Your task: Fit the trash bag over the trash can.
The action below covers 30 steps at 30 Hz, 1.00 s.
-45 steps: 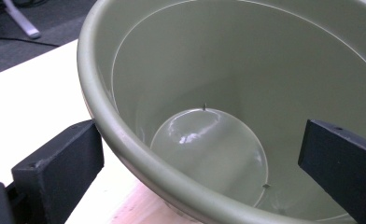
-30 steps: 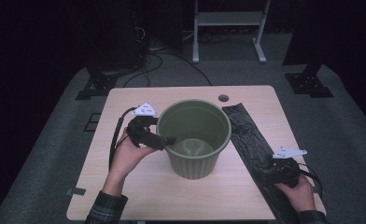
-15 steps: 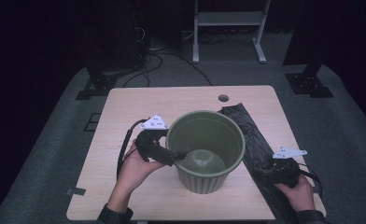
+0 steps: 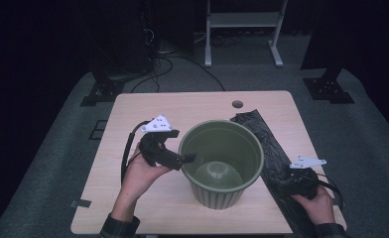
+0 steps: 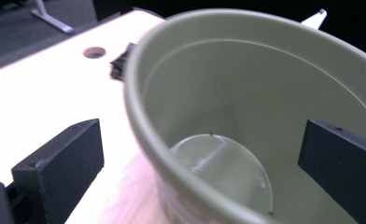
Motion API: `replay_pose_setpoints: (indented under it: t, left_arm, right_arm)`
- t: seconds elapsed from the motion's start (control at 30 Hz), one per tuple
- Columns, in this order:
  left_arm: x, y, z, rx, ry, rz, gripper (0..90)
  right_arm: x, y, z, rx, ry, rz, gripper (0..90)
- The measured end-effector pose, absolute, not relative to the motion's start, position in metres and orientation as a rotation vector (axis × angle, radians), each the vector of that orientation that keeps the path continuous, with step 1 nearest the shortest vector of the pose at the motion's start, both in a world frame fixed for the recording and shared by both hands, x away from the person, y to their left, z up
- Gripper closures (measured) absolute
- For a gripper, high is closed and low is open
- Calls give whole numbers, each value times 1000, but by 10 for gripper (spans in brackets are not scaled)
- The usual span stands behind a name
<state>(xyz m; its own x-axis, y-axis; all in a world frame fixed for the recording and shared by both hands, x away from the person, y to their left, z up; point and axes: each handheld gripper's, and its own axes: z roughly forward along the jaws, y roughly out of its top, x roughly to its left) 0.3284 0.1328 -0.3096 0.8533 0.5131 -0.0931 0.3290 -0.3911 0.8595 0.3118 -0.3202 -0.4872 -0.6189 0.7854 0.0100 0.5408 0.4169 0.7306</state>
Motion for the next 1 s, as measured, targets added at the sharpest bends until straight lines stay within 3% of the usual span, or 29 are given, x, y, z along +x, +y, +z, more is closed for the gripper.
replay_pose_setpoints:
  t: [0.37, 1.0]
  left_arm:
    - [315, 181, -309, 1934, 692, 324, 0]
    - [307, 209, -402, 2025, 726, 298, 0]
  right_arm:
    - [312, -322, -485, 1141, 2329, 1026, 96]
    - [332, -314, -482, 1172, 2316, 983, 95]
